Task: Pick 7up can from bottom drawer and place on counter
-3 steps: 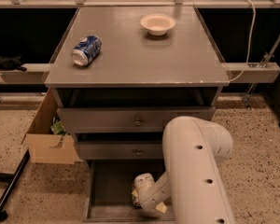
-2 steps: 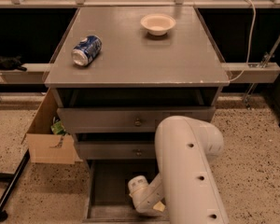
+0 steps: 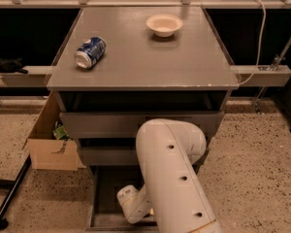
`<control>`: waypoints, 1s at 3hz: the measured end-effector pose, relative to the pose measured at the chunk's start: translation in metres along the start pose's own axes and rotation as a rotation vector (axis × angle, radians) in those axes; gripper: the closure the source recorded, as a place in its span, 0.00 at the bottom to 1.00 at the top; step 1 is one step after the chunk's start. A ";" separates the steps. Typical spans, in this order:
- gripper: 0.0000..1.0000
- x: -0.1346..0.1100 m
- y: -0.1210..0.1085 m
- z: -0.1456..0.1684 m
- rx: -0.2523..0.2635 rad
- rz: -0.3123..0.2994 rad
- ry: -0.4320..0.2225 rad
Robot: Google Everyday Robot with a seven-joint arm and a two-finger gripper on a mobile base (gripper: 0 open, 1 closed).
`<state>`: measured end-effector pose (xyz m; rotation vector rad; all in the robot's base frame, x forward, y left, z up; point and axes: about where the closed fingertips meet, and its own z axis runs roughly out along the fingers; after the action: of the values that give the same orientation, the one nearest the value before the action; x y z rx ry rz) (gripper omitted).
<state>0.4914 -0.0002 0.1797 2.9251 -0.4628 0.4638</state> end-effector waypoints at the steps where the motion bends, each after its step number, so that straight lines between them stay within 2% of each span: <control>1: 0.00 0.002 0.003 0.003 0.000 0.008 -0.006; 2: 0.00 0.015 -0.005 0.004 -0.005 0.003 0.033; 3: 0.00 0.037 -0.027 0.011 -0.035 -0.031 0.075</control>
Offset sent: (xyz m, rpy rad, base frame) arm 0.0359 0.0070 0.0069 -0.0416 -0.0784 0.0106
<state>0.5370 0.0127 0.1787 2.8653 -0.4113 0.5536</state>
